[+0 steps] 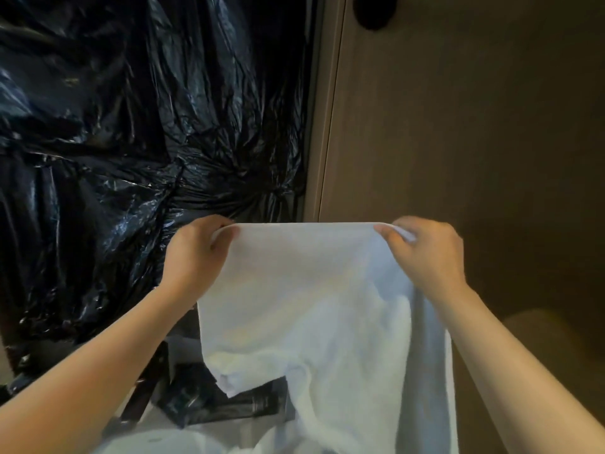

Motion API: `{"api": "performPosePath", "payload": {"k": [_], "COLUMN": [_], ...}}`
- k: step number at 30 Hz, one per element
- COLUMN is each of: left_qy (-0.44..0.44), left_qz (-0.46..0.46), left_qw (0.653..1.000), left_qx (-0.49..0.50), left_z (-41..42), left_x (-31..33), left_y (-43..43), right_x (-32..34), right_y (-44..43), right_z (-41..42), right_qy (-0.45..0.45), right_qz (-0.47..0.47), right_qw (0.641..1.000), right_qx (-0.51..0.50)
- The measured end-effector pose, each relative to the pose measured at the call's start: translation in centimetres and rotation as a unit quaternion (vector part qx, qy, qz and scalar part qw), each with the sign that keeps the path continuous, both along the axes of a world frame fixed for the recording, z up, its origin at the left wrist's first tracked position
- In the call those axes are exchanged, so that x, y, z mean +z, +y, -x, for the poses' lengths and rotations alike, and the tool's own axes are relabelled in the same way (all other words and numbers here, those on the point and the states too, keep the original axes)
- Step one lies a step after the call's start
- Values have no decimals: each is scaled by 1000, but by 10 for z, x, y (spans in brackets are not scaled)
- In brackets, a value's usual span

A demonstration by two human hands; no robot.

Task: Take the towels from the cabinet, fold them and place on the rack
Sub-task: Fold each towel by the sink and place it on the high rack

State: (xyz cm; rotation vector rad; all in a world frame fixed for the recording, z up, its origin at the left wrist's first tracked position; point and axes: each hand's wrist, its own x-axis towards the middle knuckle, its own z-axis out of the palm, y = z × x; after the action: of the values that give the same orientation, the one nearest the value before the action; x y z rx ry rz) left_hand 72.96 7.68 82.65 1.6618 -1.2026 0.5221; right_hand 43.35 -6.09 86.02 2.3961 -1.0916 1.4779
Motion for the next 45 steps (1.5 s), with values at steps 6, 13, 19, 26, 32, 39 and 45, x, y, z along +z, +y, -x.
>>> {"api": "performPosePath", "payload": {"k": [6,13,19,26,32,39,45], "left_qy": [19,-12,42,53,177,169,126], "left_qz": [-13,-20,-55,-57,-126,-68,-34], "left_qw": [1000,1000,997,982,904,947,977], "left_qx": [-9,-8,-44,-175,-368,-266,-168], "left_z": [10,17,27,69,100,80,67], "left_x": [2,5,-1,16,17,19,22], "left_y": [-3,-2,0,13,10,6,0], "right_x": [2,0,-4,1,9,0,-24], "right_y": [0,13,13,27,43,42,43], "right_z": [-5,-12,-14,-25,-35,-20,1], "right_qy": [6,101,65,-5,-30,-42,-48], "right_qz": [38,52,-33,-93,-75,-183,-279], "right_qw": [999,993,997,989,978,946,912], "right_qx": [-37,-26,-1,114,192,263,297]}}
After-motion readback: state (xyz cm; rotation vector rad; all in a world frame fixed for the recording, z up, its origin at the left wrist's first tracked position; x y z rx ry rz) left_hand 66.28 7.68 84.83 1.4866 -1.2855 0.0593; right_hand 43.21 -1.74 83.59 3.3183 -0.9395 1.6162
